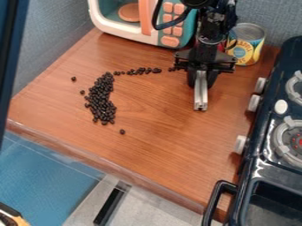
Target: Sweep into pile
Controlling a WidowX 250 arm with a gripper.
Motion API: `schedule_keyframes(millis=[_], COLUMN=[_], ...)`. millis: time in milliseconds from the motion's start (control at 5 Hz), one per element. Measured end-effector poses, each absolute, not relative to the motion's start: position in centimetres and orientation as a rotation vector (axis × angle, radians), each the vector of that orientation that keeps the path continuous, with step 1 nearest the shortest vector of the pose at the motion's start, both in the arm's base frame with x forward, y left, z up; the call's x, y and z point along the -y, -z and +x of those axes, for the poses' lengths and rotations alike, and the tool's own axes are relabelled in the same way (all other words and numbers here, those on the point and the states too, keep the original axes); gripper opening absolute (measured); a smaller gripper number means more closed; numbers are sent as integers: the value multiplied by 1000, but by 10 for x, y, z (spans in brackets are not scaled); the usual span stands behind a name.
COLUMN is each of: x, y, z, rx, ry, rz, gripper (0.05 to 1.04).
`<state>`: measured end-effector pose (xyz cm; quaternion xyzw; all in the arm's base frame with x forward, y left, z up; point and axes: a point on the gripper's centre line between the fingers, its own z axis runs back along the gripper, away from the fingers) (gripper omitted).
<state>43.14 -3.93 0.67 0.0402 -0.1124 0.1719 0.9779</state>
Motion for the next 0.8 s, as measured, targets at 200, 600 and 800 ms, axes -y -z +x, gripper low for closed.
schedule_keyframes(millis=[200,600,800], x=[37,22,7], y=[-7,-7,-7], z=[440,431,422], rx=[251,253,237], ry=[-399,-470,-505], rz=[90,94,100], gripper=[398,398,398])
